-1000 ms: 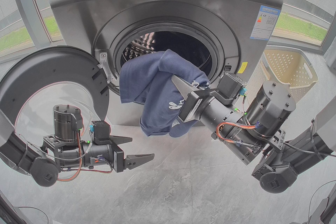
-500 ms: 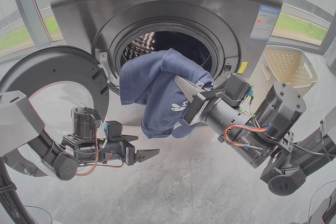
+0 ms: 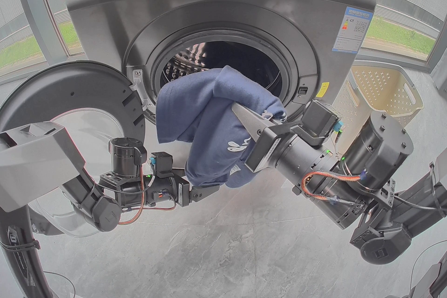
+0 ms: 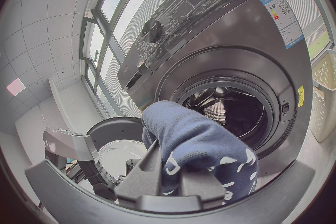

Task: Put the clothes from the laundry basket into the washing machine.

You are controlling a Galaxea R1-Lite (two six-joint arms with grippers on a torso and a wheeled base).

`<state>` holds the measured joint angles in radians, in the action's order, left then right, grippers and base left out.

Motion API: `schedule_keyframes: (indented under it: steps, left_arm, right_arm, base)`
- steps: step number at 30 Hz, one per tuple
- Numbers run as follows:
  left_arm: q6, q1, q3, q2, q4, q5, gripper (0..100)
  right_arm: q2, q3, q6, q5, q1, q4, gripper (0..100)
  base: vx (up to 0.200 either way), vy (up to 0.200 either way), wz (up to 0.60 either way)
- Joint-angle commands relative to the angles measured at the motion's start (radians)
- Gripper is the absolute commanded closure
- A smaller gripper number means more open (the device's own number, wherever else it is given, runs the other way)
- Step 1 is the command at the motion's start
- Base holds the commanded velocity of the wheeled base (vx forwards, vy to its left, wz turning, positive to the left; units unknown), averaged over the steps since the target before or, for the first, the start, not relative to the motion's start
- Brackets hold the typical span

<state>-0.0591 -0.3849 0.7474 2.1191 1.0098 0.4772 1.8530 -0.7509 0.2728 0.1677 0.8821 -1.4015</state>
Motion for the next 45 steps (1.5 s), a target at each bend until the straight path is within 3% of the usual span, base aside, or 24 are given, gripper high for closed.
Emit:
schedule_keyframes:
  steps: [1,9,10,15,23,30,36,37,42,45]
  left_arm:
    - [-0.001,-0.006,0.013,0.03,0.024,0.003,0]
    - [-0.005,-0.011,0.007,0.027,0.084,0.004,0]
    - [-0.005,-0.011,0.007,0.027,0.084,0.004,100]
    - [-0.005,-0.02,-0.016,0.016,0.133,0.004,100]
    - [-0.005,-0.048,-0.234,-0.056,0.351,0.004,100]
    - [-0.005,-0.114,-0.462,-0.16,0.527,0.001,100]
    - [-0.016,-0.158,-0.519,-0.254,0.543,0.001,100]
    - [-0.037,-0.175,-0.514,-0.28,0.543,0.0,100]
    - [-0.039,-0.183,-0.499,-0.309,0.543,-0.002,100]
    - [-0.061,-0.155,-0.454,-0.317,0.543,-0.006,100]
  right_arm:
    - [-0.003,0.002,-0.001,0.0,0.001,-0.001,100]
    - [-0.001,0.002,0.0,0.0,0.0,-0.002,100]
    - [-0.001,0.002,0.0,0.0,0.0,-0.002,100]
    - [0.003,0.011,0.0,0.0,-0.008,-0.002,100]
    - [0.031,0.011,0.0,-0.008,-0.022,-0.004,100]
    - [0.112,0.002,0.0,-0.016,-0.066,-0.013,100]
    - [0.167,0.004,-0.001,-0.031,-0.06,-0.059,100]
    - [0.189,0.005,-0.004,-0.031,-0.057,-0.057,0]
    - [0.222,0.018,-0.015,-0.031,-0.063,-0.062,0]
    - [0.235,0.045,-0.015,-0.031,-0.065,-0.08,0]
  base:
    - [0.0,0.0,0.0]
    - [0.0,0.0,0.0]
    - [0.0,0.0,0.0]
    - [0.0,0.0,0.0]
    - [0.0,0.0,0.0]
    - [0.0,0.0,0.0]
    - [0.0,0.0,0.0]
    - [0.0,0.0,0.0]
    - [0.0,0.0,0.0]
    - [0.0,0.0,0.0]
